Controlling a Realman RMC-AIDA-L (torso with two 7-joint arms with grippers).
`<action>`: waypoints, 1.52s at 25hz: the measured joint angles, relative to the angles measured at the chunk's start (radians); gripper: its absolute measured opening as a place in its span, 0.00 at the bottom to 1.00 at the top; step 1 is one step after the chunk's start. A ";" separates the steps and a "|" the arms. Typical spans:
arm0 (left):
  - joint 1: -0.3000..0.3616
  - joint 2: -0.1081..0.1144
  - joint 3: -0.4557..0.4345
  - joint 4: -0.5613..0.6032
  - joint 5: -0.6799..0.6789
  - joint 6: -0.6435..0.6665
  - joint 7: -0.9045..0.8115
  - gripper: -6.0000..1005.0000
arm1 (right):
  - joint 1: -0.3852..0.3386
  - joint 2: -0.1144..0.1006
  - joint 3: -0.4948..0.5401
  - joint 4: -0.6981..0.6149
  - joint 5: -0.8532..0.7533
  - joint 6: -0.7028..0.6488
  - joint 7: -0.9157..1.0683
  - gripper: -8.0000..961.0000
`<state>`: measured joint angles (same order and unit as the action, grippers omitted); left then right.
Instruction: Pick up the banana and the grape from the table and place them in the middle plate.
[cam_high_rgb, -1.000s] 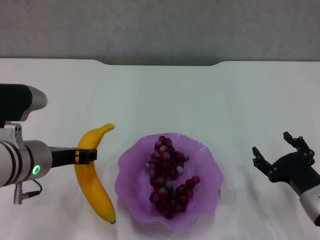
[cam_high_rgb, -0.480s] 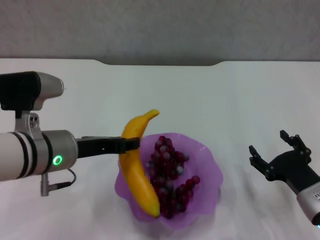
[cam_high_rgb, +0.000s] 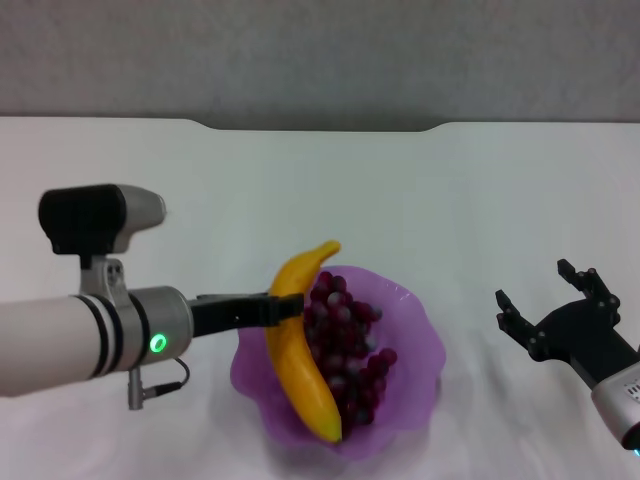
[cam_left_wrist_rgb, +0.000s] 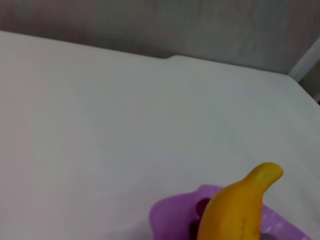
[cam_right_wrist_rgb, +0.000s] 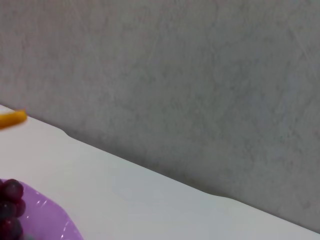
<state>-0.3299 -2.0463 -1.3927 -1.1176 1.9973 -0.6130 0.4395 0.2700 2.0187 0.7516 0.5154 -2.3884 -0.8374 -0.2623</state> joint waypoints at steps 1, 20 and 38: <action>-0.001 0.000 0.021 0.009 -0.005 0.024 0.001 0.53 | 0.000 0.000 0.000 0.000 0.000 0.000 0.000 0.91; 0.048 -0.001 0.116 0.002 -0.073 0.175 0.062 0.74 | 0.000 0.000 0.000 -0.009 0.000 -0.002 -0.001 0.91; 0.367 0.002 0.286 -0.068 -0.020 0.984 0.311 0.89 | 0.000 0.000 0.000 -0.006 0.000 -0.015 0.045 0.90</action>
<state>0.0376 -2.0440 -1.1062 -1.1854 1.9774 0.3708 0.7502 0.2703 2.0185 0.7517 0.5091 -2.3883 -0.8526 -0.2171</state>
